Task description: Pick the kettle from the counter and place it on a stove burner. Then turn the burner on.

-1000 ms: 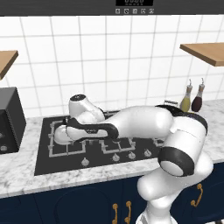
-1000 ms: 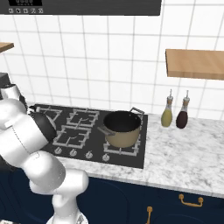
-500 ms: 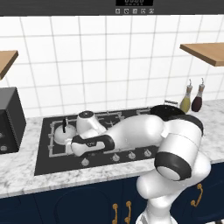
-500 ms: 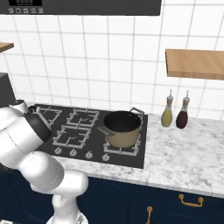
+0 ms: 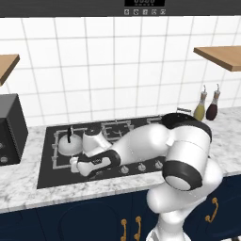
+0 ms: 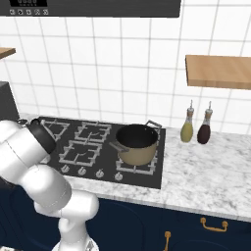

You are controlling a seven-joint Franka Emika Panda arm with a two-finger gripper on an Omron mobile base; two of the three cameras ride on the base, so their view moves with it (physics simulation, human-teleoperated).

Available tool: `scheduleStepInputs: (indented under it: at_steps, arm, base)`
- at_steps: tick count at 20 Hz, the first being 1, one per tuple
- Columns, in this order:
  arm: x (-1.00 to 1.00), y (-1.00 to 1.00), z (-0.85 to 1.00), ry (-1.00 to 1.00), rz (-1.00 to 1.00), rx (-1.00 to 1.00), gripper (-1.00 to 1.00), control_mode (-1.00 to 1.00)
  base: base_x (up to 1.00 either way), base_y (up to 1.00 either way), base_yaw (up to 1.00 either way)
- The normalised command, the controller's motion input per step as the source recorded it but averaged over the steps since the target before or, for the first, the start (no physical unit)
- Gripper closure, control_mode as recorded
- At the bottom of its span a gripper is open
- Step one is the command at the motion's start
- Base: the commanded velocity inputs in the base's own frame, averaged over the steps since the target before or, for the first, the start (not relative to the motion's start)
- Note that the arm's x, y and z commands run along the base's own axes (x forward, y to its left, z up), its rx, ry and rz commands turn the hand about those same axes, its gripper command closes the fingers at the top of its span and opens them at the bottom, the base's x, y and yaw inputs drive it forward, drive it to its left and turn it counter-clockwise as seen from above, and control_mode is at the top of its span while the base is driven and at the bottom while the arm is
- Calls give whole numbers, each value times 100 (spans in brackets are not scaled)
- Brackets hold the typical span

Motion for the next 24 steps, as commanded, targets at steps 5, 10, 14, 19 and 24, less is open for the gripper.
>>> scheduleStepInputs:
  at_steps: [5,10,14,19,24]
  arm:
    - [-4,0,-18,0,0,-2,-100,-100]
    - [23,0,-1,0,0,0,-100,-100]
    - [6,0,-1,0,0,0,-100,-100]
    - [0,0,0,0,0,0,100,-100]
    - [0,0,0,0,0,0,100,-100]
  base:
    - [0,0,0]
    - [0,0,0]
    - [0,0,0]
    - [0,0,0]
    - [0,0,0]
